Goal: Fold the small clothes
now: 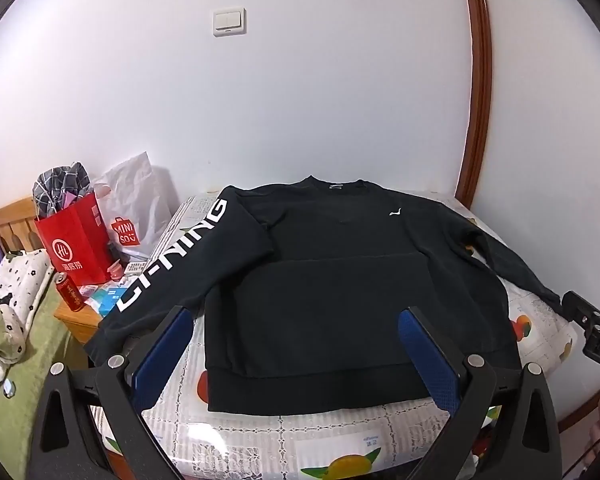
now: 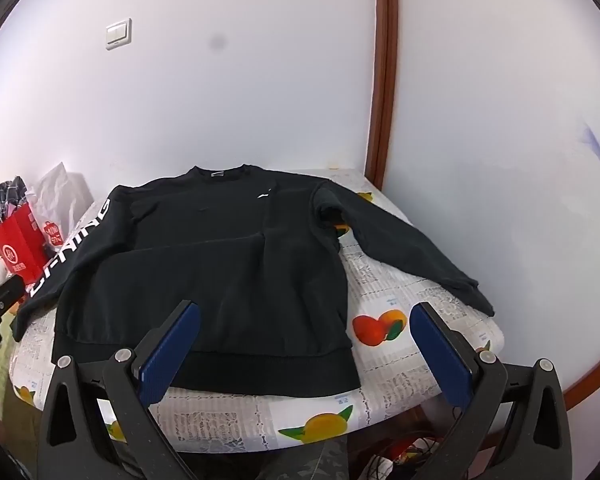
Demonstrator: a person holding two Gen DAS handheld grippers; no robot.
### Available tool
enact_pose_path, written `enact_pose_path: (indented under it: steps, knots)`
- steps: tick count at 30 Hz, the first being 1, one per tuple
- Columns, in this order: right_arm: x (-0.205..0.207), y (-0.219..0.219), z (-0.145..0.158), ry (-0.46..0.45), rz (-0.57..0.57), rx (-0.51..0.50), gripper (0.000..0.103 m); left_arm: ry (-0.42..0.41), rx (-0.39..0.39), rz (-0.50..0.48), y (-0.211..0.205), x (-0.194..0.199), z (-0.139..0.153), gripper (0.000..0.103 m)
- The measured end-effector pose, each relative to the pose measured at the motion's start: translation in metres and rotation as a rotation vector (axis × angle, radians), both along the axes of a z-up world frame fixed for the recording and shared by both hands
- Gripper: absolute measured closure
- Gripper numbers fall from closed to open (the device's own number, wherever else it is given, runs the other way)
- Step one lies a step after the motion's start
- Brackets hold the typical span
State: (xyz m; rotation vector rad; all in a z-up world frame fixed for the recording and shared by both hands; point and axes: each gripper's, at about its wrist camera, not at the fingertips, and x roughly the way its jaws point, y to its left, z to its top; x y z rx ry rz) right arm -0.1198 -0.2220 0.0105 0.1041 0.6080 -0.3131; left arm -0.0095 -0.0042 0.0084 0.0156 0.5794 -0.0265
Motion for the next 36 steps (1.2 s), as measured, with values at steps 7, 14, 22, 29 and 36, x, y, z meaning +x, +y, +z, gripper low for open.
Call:
enact_pose_path:
  steps: [7, 14, 22, 29, 36]
  knots:
    - [0.002, -0.001, 0.000, 0.006, 0.003, 0.025, 0.000, 0.006, 0.000, 0.006, 0.002, 0.001, 0.004, 0.000]
    - [0.005, 0.003, 0.000, 0.013, -0.013, 0.000, 0.000, 0.013, -0.001, 0.013, 0.005, 0.002, 0.002, 0.000]
    - [0.010, 0.007, -0.001, 0.022, -0.004, -0.001, 0.000, 0.014, -0.001, 0.020, 0.006, 0.002, -0.001, 0.000]
    - [0.012, 0.012, -0.003, 0.028, 0.001, -0.005, 0.000, 0.013, -0.006, 0.026, 0.010, 0.001, -0.003, 0.000]
    - [0.013, 0.015, -0.003, 0.028, 0.005, -0.006, 0.000, 0.018, -0.009, 0.028, 0.012, 0.002, -0.003, 0.000]
